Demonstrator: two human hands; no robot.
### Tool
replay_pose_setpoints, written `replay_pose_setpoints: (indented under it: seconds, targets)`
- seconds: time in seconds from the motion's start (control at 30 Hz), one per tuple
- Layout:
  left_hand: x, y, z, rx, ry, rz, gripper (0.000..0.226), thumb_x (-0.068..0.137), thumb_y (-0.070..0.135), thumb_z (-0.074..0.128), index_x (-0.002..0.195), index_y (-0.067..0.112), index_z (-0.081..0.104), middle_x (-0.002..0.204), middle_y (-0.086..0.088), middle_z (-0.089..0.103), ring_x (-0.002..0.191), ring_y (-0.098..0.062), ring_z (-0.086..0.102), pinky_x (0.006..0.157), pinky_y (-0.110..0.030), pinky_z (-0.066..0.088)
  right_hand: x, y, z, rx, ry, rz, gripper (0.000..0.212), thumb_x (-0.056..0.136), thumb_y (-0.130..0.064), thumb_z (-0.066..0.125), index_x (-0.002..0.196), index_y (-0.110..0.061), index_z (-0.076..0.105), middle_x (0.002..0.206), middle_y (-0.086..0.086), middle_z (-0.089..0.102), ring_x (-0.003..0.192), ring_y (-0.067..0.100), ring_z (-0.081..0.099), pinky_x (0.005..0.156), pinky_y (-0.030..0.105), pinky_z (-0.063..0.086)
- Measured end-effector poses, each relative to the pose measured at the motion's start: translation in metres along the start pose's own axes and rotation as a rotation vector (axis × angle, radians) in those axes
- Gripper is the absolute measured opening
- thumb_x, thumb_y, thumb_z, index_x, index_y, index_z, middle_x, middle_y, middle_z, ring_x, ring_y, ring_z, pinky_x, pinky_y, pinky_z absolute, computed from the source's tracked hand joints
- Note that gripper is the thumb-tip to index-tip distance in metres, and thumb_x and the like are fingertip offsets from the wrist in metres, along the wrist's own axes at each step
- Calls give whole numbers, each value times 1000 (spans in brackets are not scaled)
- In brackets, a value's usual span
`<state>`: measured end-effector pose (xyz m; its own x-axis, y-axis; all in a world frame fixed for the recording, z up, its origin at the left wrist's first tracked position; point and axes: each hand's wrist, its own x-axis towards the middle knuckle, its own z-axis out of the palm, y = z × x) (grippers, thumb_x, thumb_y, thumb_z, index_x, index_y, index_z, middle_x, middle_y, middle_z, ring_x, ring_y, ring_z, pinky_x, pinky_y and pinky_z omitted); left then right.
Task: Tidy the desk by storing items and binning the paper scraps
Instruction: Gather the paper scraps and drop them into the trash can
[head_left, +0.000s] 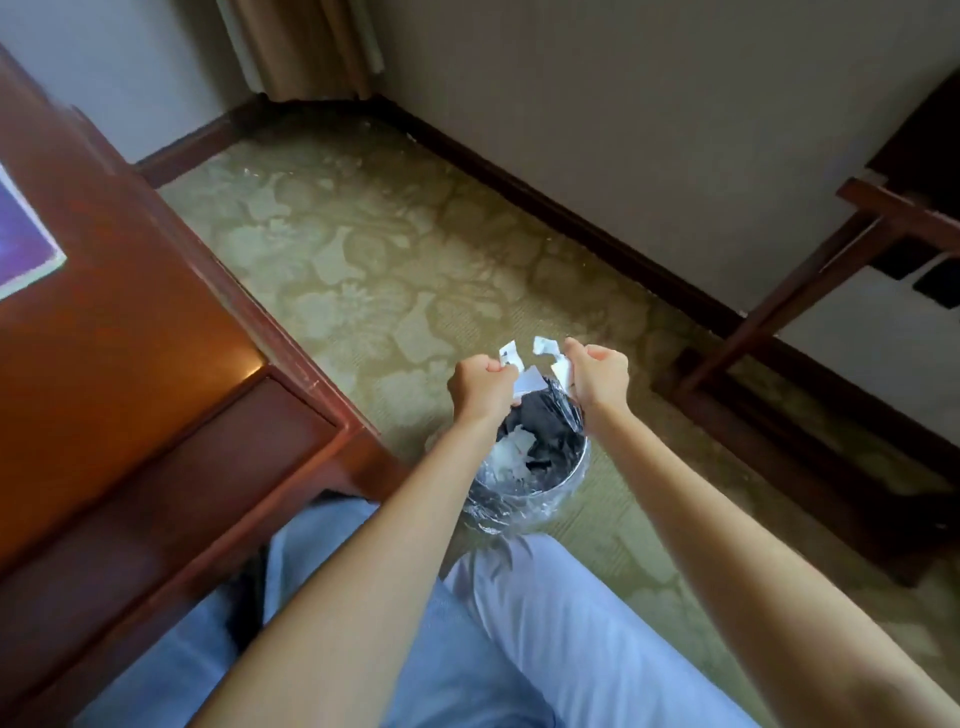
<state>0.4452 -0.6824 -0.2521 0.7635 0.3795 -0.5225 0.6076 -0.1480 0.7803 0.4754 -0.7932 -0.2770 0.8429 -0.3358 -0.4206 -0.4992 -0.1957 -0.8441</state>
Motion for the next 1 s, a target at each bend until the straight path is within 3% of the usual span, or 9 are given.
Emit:
replay_pose_setpoints:
  seconds: [0.13,0.27,0.4,0.53,0.67,0.73,0.8,0.93,1.0]
  targets:
    - [38,-27,16,117,-28,-124,29,84,6,52,58,11,41,74,-13,52,42,-11,61,34,-14,35,31,44,20,-103,-41,146,51,89,-19,50,39,-11,40,19,-6,35,44,14,40,52,25,36]
    - [68,-47,34,168,-58,-241,35,86,5,50,55,13,36,57,-6,47,91,-34,70,30,-12,31,59,79,41,-177,-62,284,50,90,-19,51,41,-11,43,26,-3,41,44,16,41,54,24,37]
    - [93,-68,49,238,-103,-337,31,87,4,50,58,8,43,82,-22,66,84,-34,69,57,-33,50,82,108,60,-265,-140,368,47,92,-22,52,48,-10,43,48,6,44,46,17,41,60,29,38]
    - [111,-86,60,279,-117,-427,17,89,4,49,73,2,55,42,-3,60,66,-28,61,52,-28,47,98,129,72,-309,-162,452,45,92,-24,53,51,-9,44,51,8,45,46,20,42,51,32,36]
    - [119,-94,62,256,-118,-458,28,92,0,41,114,-5,57,110,-18,64,103,-37,65,85,-40,54,107,139,81,-242,-163,557,31,95,-24,48,83,2,60,85,17,61,64,28,60,72,34,58]
    - [120,-94,61,259,-127,-463,30,94,-2,38,119,-4,55,119,-16,59,107,-38,64,86,-36,53,107,139,84,-235,-200,566,28,98,-21,43,100,2,58,91,14,57,55,19,53,50,16,52]
    - [121,-95,60,240,-131,-475,34,95,-4,37,125,-3,51,130,-19,54,110,-37,62,88,-35,54,108,141,87,-223,-227,578,34,98,-20,41,114,6,58,93,14,57,54,17,49,35,17,40]
    - [117,-95,55,230,-161,-482,46,92,-9,35,135,4,43,140,-17,45,119,-36,54,98,-42,49,102,132,87,-209,-247,580,32,96,-15,39,120,3,53,101,17,58,77,26,57,50,27,44]
    - [114,-93,51,220,-167,-471,46,92,-7,34,135,4,43,140,-18,45,122,-36,52,101,-43,47,99,128,84,-213,-263,565,24,95,-11,38,112,-4,53,95,14,55,74,24,54,57,32,45]
